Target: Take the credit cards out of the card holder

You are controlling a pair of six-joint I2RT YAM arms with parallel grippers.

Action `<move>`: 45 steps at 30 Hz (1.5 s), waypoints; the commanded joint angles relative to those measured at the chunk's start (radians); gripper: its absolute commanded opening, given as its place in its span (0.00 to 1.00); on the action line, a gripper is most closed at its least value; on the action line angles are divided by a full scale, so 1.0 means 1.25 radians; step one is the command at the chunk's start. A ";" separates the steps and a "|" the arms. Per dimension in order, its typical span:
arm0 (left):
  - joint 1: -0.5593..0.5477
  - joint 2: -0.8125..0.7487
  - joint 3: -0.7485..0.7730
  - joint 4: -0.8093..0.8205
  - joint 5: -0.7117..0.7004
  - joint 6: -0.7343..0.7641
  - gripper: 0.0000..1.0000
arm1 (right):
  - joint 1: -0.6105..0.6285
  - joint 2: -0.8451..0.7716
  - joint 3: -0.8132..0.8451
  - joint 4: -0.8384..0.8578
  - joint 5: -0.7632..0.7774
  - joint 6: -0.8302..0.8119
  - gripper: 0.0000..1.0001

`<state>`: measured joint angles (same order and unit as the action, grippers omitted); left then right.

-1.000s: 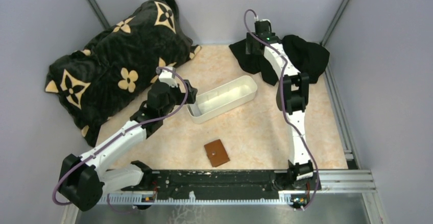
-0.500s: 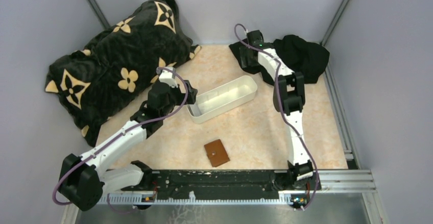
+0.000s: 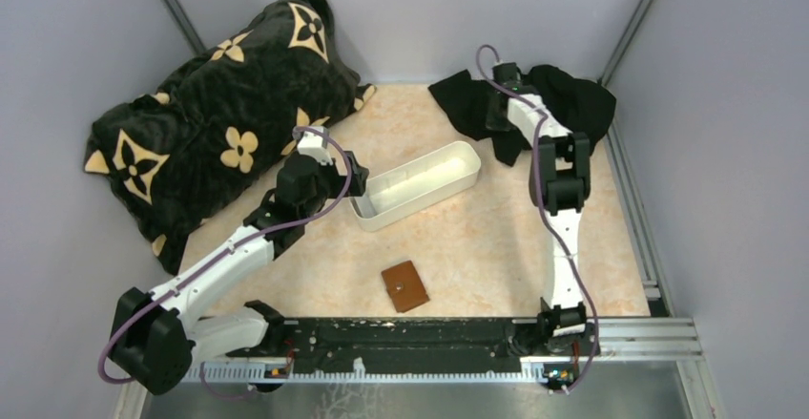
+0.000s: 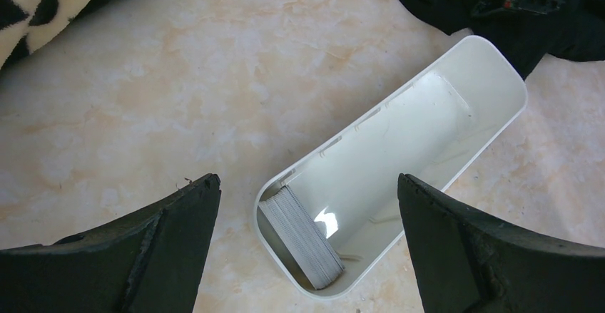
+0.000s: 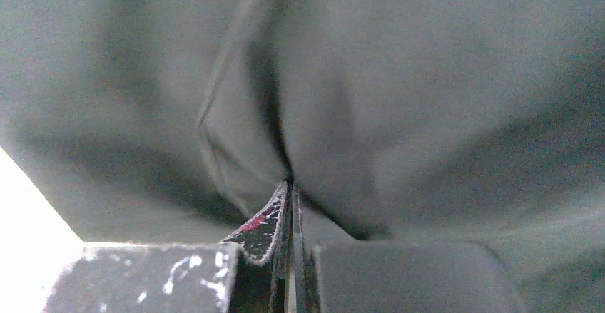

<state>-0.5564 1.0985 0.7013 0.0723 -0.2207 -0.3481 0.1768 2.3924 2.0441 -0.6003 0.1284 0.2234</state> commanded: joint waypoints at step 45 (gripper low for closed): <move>-0.004 0.013 -0.004 0.009 0.042 -0.028 1.00 | 0.050 0.070 0.119 -0.093 0.049 -0.077 0.65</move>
<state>-0.5568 1.1229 0.6933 0.0738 -0.1852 -0.3737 0.2684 2.4550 2.1490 -0.6739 0.1593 0.1043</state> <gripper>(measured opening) 0.997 0.728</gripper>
